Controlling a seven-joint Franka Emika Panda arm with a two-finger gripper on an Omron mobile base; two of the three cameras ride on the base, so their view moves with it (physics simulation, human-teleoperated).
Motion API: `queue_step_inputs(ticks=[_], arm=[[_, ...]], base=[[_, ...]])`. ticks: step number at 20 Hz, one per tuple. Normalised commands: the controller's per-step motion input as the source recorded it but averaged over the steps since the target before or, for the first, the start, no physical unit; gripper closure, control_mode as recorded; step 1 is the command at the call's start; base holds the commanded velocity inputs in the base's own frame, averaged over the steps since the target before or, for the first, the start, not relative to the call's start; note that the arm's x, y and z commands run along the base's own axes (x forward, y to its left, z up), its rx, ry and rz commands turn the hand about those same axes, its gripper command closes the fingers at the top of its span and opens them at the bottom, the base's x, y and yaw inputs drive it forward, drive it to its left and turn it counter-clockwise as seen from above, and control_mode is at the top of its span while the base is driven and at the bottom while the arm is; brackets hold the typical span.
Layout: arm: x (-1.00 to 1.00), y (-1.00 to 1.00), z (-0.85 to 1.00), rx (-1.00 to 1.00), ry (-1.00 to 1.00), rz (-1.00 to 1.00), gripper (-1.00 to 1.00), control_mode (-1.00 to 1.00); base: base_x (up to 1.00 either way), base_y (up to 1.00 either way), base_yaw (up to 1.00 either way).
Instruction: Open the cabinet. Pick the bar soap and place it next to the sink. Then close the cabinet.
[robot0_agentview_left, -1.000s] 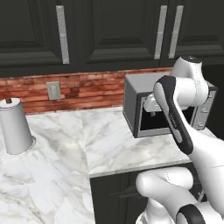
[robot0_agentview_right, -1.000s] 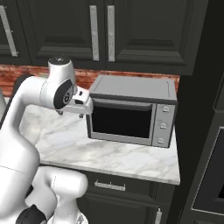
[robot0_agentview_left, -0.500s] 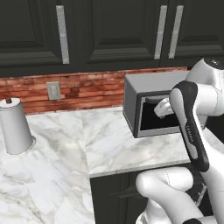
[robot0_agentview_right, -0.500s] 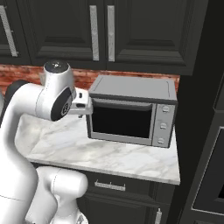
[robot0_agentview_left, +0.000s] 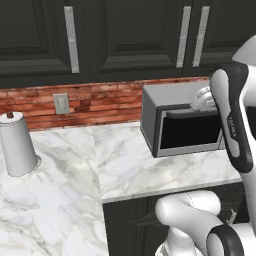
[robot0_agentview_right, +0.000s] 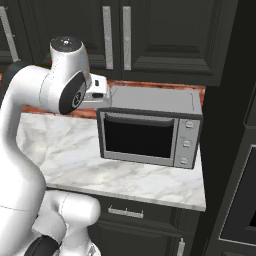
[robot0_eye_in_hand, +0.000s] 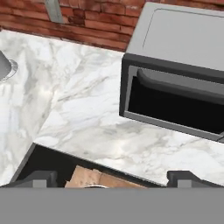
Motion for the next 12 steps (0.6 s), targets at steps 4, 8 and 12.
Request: queue_step_inputs(ticks=[4,8,12], arm=[[0.15,0.0,0.53,-0.01,0.17,-0.21,-1.0,-1.0],[0.04,0.0,0.45,0.0,0.05,-0.27,-1.0,-1.0],[0.01,0.0,0.02,0.09,-0.11,-0.21,-1.0,-1.0]], base=[[0.0,0.0,0.0],[0.0,0.0,0.0],[0.0,0.0,0.0]])
